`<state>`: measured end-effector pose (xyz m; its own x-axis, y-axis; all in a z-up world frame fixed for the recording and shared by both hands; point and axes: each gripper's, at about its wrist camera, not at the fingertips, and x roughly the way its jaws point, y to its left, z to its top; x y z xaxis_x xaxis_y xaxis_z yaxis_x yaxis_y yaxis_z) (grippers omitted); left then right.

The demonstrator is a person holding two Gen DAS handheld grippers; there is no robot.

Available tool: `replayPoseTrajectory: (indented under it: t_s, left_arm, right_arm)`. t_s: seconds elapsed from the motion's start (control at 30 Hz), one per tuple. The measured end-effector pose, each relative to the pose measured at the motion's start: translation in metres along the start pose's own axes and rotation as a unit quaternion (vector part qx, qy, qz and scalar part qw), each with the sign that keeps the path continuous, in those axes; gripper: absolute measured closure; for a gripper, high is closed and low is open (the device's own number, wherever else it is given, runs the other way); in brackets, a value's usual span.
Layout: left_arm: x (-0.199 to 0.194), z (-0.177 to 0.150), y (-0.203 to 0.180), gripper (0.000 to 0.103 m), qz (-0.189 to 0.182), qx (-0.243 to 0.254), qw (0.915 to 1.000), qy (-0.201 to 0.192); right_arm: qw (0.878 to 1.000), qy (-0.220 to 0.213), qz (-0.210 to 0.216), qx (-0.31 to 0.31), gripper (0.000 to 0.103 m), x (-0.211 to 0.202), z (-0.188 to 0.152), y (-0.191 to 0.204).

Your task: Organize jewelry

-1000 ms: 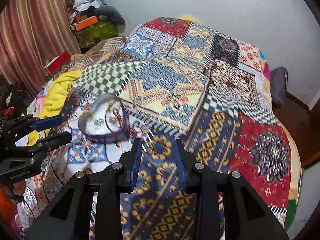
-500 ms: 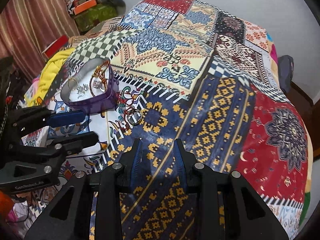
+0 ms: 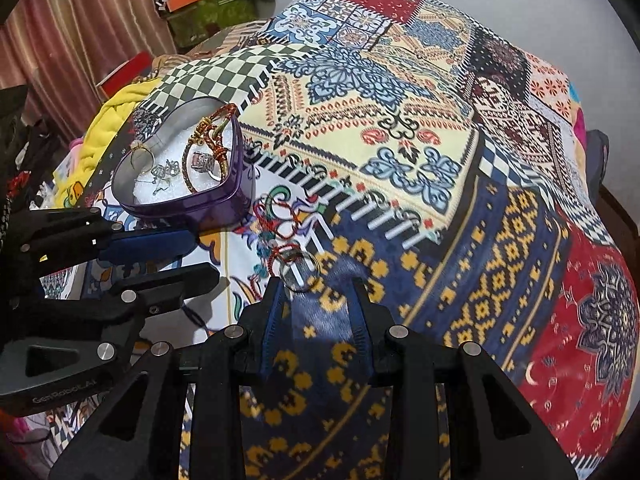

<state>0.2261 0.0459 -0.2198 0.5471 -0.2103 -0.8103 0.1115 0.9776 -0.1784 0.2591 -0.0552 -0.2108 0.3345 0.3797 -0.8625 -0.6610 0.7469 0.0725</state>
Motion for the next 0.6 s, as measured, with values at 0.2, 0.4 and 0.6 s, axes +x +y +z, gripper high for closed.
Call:
replayPoseTrajectory:
  t_s: [0.2, 0.4, 0.6]
  left_arm:
    - [0.0, 0.002, 0.006, 0.074, 0.006, -0.005, 1.0, -0.002]
    - [0.001, 0.002, 0.003, 0.074, 0.009, -0.003, 1.0, 0.001]
    - [0.004, 0.007, -0.01, 0.074, 0.001, 0.007, 0.9999, 0.007]
  right_arm:
    - [1.0, -0.005, 0.006, -0.005, 0.074, 0.004, 0.004, 0.006]
    - [1.0, -0.012, 0.008, -0.002, 0.083, 0.006, 0.005, 0.006]
    - [0.999, -0.026, 0.02, 0.033, 0.083, -0.006, 0.003, -0.005]
